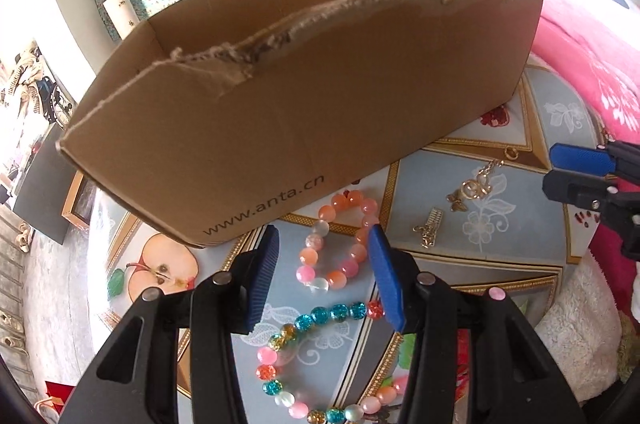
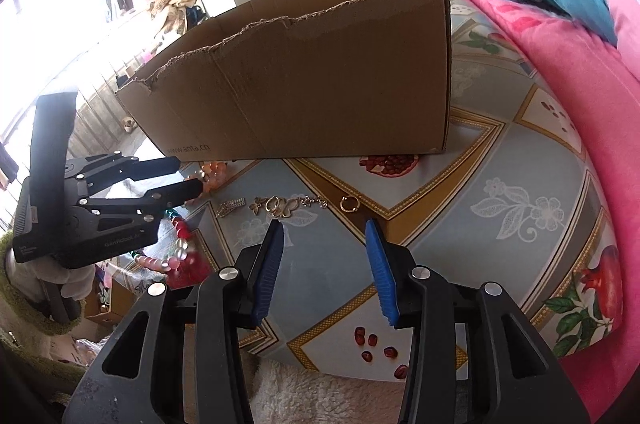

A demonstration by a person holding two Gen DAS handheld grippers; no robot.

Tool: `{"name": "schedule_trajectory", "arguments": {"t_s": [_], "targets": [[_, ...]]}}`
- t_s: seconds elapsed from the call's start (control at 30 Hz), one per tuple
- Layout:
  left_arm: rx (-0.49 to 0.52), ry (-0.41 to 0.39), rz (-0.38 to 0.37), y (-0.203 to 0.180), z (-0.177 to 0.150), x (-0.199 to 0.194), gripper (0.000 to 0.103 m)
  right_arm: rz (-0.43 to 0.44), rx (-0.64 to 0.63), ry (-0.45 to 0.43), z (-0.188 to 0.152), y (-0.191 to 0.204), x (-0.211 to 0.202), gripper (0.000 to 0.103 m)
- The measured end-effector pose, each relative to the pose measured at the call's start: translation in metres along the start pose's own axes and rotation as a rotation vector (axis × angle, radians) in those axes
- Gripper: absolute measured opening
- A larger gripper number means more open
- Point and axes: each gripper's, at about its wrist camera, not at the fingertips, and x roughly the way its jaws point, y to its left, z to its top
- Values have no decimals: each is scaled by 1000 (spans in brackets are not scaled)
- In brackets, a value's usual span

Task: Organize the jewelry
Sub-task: 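Close the right tool on the multicolour bead bracelet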

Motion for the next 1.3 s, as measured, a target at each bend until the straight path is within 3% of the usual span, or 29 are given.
{"name": "schedule_trajectory", "arguments": {"t_s": [0.33,0.7,0.9,1.0,1.07,1.1,1.23,1.3], "targets": [[-86,-75,-38,11,-22,-39,45,-36,-139,-11,-4,30,5,36],[-201,-32,4,34,-55,-46,45,144,-116,47,-11,71,8,36],[-203,10,29,38,-68,-37,44,155,-182,66,-5,104,22,36],[-204,13,18,36,-71,-33,37,133,-201,94,-4,114,34,34],[-199,5,9,32,-73,-33,31,109,-215,126,-5,119,44,16],[-199,3,2,31,-73,-32,26,103,-216,152,-6,120,48,12],[-178,-6,-37,20,-72,-32,15,94,-204,159,-7,117,46,7],[-177,-8,-67,12,-70,-32,15,84,-193,160,-7,112,43,7]]}}
